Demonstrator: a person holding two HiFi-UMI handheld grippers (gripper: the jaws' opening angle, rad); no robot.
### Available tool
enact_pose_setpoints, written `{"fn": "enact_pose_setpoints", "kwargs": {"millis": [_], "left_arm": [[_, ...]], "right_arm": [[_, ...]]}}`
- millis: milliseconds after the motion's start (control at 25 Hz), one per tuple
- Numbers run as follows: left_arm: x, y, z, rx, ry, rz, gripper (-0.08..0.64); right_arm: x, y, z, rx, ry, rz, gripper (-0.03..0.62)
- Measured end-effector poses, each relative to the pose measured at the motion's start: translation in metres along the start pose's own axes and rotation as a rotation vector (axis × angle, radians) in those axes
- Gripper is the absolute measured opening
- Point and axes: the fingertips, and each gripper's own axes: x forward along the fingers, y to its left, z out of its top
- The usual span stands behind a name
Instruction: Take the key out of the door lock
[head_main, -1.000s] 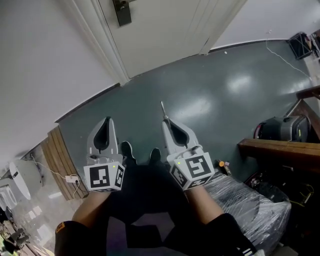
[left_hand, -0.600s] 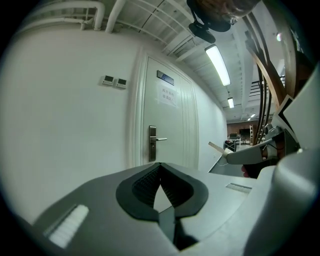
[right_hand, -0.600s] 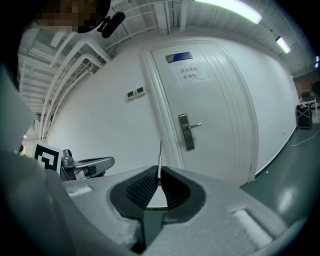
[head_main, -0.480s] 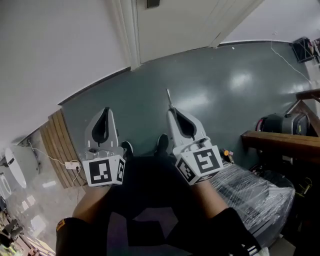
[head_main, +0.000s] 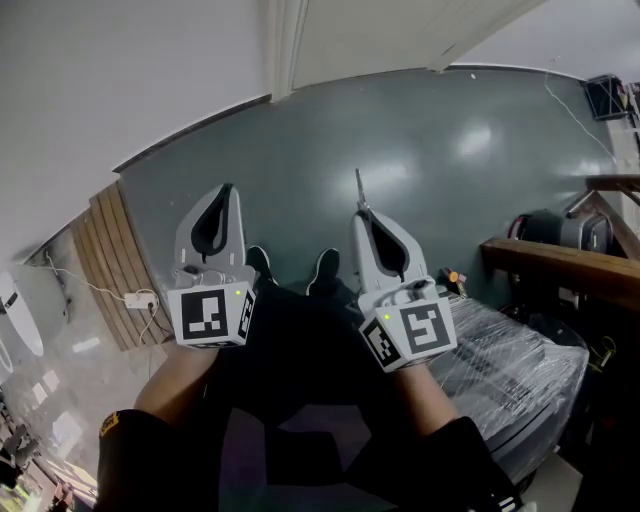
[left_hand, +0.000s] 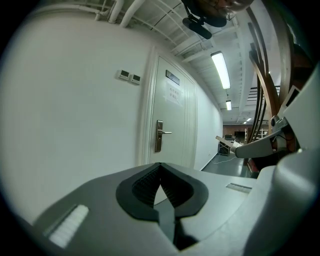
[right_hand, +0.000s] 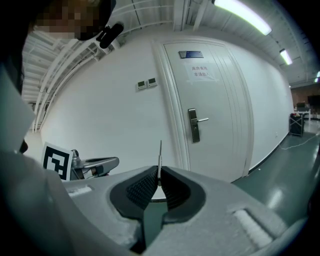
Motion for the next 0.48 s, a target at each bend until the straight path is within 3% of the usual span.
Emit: {"fn": "enact_pose_setpoints", "kwargs": {"millis": [200,480], "left_arm": [[-0.002,-0.015,-0.003,-0.011,0.001,0.037,0.018],[0.006,-0.054,-0.013,0.014,0.038,0.017,0.018]], "right_arm": [[-0.012,-0.005,-0.003,-0.029,-0.009,0.027,0.015],[-0.023,-0.029,-0.007,-0.027,-0.028,0.042,0.014]]}}
